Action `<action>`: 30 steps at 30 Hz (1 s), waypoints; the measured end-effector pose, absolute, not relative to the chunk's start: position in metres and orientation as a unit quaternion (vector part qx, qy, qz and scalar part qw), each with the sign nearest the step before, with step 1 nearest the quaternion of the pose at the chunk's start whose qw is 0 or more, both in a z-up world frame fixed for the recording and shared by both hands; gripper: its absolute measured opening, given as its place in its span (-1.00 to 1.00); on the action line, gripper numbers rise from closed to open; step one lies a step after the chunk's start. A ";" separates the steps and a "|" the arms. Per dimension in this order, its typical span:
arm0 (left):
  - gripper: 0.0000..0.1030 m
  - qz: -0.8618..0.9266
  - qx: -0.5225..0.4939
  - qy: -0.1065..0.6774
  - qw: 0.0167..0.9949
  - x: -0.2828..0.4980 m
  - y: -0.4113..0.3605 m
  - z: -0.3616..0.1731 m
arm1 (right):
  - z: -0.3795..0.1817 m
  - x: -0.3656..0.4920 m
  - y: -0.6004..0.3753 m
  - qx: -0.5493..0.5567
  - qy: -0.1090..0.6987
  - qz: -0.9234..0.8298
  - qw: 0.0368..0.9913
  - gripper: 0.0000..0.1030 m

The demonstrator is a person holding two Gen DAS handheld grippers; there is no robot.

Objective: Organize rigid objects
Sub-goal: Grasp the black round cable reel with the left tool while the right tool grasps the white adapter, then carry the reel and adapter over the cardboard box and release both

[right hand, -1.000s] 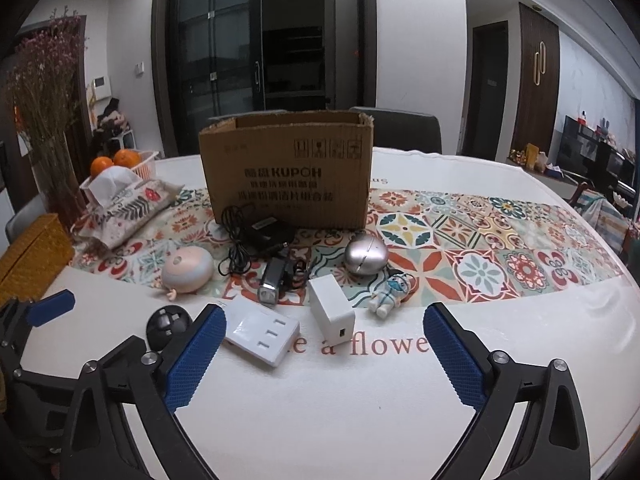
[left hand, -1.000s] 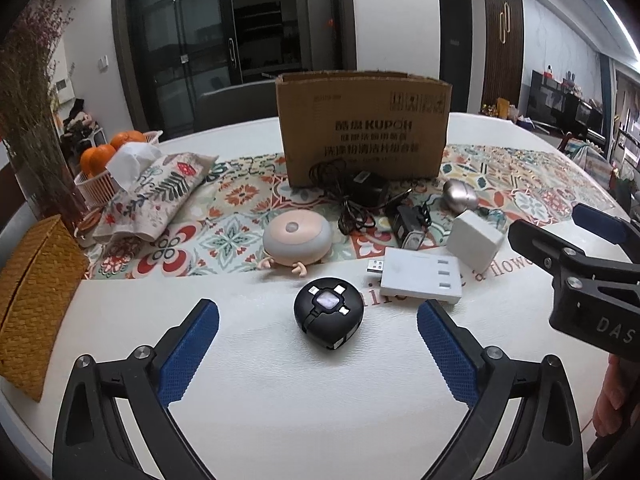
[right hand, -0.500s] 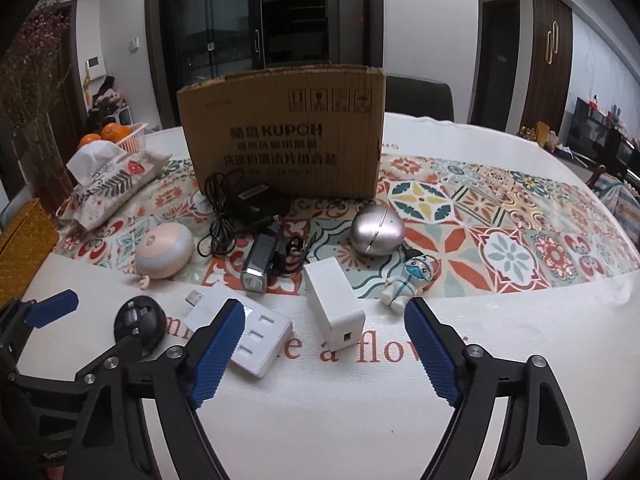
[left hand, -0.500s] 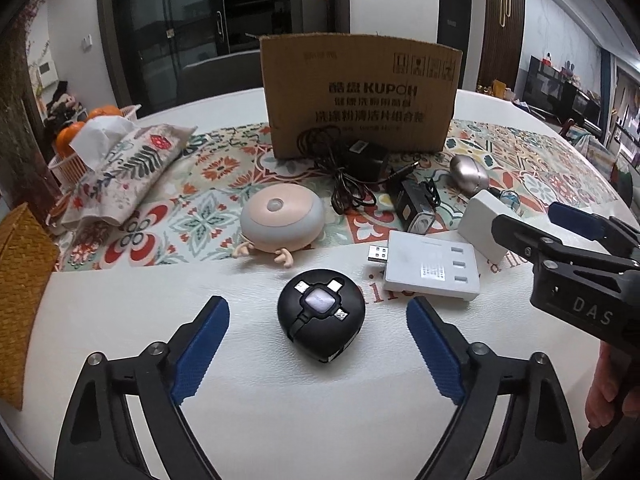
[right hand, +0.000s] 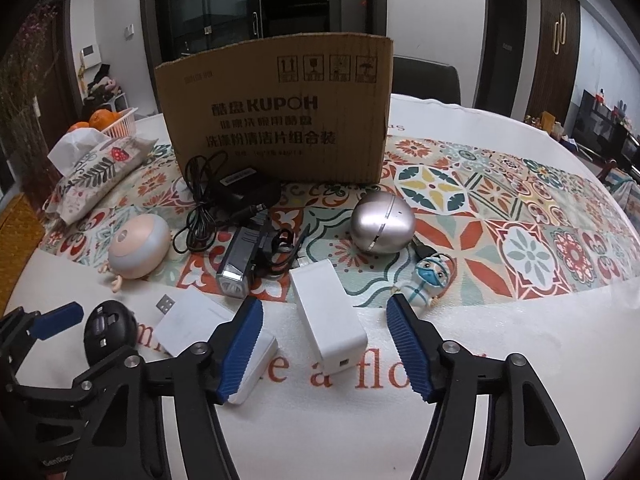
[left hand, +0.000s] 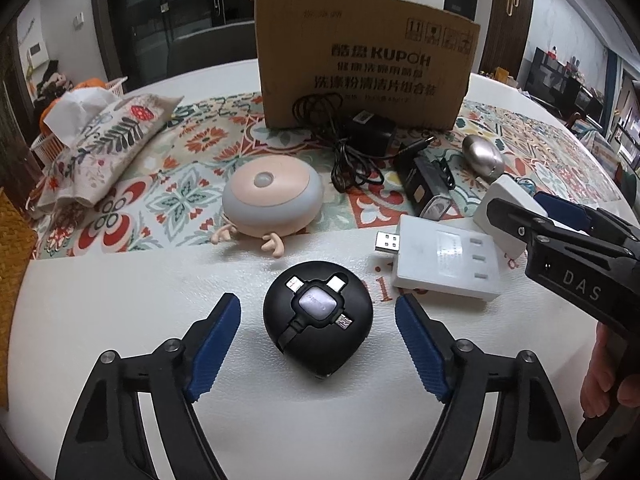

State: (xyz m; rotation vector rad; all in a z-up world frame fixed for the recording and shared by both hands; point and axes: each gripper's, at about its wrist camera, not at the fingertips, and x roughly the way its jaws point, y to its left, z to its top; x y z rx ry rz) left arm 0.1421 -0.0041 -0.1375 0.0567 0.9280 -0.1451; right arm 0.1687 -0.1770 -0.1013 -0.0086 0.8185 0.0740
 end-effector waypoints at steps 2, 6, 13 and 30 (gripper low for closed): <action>0.43 -0.070 0.023 0.452 0.889 0.145 -0.003 -0.141 | -0.103 0.172 -0.176 -0.006 0.400 0.038 0.916 0.19; 0.30 -0.075 0.018 0.463 0.883 0.150 -0.004 -0.147 | -0.107 0.178 -0.174 -0.007 0.405 0.039 0.914 0.07; 0.06 -0.074 0.033 0.455 0.887 0.152 -0.008 -0.147 | -0.120 0.185 -0.179 0.010 0.433 0.041 0.900 -0.32; 0.06 -0.081 0.029 0.429 0.899 0.143 -0.008 -0.133 | -0.112 0.169 -0.178 0.015 0.422 0.051 0.905 -0.53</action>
